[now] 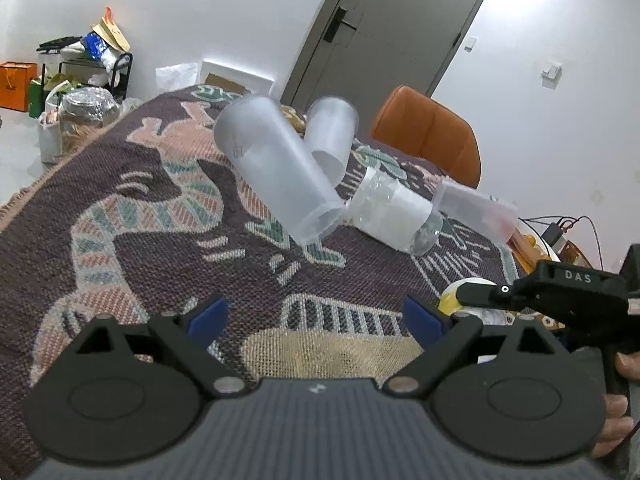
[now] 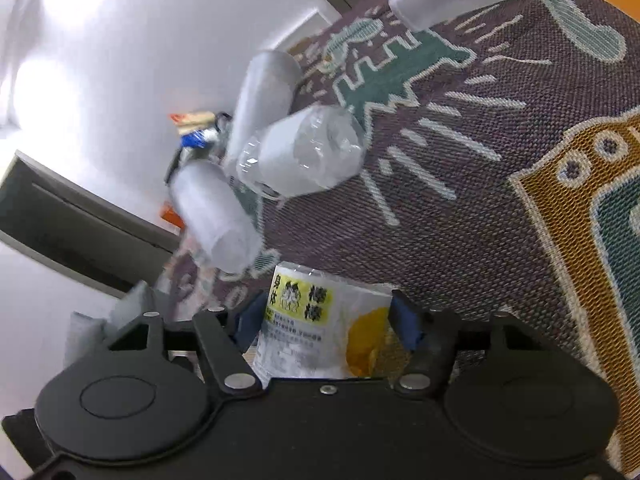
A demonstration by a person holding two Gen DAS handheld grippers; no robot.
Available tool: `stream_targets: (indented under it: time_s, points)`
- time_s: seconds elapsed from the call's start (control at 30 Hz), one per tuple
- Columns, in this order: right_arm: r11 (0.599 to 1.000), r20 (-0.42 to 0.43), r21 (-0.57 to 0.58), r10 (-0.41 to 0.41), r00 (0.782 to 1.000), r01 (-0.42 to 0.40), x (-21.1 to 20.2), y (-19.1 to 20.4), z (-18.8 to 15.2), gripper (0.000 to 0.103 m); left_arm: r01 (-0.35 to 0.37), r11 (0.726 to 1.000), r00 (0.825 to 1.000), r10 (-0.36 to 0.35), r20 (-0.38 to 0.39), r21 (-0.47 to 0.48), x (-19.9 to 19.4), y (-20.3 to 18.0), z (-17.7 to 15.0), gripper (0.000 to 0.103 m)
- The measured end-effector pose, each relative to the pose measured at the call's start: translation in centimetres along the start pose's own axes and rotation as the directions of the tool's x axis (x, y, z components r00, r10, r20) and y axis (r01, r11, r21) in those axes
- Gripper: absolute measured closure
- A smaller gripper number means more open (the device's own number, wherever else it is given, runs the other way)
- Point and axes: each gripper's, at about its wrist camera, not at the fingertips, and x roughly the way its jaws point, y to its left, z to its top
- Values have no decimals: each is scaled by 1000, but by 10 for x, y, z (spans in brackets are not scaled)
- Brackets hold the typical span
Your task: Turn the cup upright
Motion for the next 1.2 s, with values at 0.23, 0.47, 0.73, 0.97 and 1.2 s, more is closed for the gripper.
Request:
stream_targets:
  time_s: [0.23, 0.47, 0.73, 0.97, 1.2]
  points:
    - [989, 112, -147, 18, 994, -1, -24, 30, -15, 44, 24, 1000, 999, -24, 33, 1, -11, -5, 0, 10]
    - [927, 278, -349, -39, 960, 139, -47, 59, -36, 44, 28, 1000, 999, -28, 32, 9, -15, -8, 0, 10]
    - [828, 396, -486, -77, 915, 280, -53, 79, -45, 44, 27, 1000, 998, -27, 49, -4, -20, -5, -1, 10]
    - [770, 406, -550, -91, 909, 323, -42, 90, -58, 44, 27, 999, 999, -26, 38, -20, -16, 3, -4, 10]
    - [757, 389, -575, -82, 918, 311, -40, 97, -69, 43, 30, 999, 999, -28, 28, -46, -13, 11, -6, 10]
